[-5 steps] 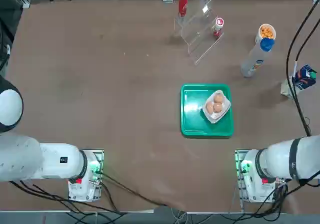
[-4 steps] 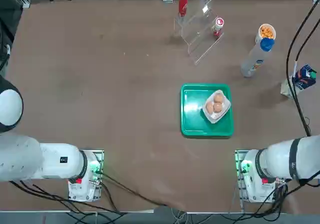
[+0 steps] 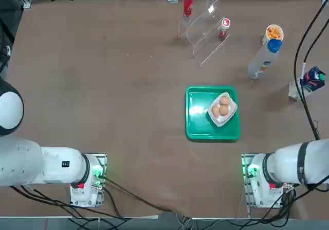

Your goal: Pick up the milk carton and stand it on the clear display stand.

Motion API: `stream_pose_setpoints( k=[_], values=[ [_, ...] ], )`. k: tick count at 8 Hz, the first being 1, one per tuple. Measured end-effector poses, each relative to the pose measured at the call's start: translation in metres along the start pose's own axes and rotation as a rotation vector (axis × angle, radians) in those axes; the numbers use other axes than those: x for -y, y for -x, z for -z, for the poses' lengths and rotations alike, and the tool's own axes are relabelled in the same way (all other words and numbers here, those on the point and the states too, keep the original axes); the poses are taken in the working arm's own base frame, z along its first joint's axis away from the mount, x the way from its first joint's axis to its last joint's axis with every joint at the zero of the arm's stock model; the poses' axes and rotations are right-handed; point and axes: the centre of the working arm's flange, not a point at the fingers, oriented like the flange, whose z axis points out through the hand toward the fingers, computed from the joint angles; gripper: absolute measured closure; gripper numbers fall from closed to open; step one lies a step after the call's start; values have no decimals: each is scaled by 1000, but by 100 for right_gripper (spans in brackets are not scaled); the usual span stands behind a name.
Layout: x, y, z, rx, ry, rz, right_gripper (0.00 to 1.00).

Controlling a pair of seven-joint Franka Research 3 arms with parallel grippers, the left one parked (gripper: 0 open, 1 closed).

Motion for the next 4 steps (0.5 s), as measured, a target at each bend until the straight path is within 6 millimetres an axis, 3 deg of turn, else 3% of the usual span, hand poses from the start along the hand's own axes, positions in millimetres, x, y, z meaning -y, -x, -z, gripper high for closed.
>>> stream_pose_setpoints(
  k=[2, 4],
  values=[
    [-18, 4, -10, 54, 21, 137, 0],
    [-61, 11, -32, 109, 2, 283, 0]
  ],
)
